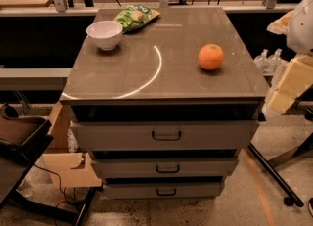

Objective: Move orange near white bowl

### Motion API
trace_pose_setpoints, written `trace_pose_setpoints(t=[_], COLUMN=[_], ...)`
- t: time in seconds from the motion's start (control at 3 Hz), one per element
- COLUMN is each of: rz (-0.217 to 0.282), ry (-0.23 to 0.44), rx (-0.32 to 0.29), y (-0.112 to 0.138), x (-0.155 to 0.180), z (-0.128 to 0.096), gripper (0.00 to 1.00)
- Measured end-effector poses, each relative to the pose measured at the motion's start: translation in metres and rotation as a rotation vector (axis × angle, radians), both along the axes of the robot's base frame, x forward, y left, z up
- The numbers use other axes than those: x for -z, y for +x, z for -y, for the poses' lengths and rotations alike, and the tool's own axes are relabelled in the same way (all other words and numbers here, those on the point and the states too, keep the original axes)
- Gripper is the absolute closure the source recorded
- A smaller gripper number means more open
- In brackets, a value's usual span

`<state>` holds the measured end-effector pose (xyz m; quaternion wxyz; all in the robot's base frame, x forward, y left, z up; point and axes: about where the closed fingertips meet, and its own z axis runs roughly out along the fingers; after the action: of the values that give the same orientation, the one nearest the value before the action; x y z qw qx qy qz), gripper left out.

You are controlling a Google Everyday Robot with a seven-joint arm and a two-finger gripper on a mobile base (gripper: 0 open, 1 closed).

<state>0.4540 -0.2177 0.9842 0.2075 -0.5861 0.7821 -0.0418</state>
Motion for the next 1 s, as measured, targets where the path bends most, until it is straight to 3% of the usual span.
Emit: trace_pose_setpoints(t=[0.67, 1.0], rz=[0.161, 0.269], ry=[0.224, 0.317], rx=[0.168, 0.259], y=[0.07, 0.111], x=[0.029, 0.033], z=[0.028, 0.037], gripper=[0.0, 0.0])
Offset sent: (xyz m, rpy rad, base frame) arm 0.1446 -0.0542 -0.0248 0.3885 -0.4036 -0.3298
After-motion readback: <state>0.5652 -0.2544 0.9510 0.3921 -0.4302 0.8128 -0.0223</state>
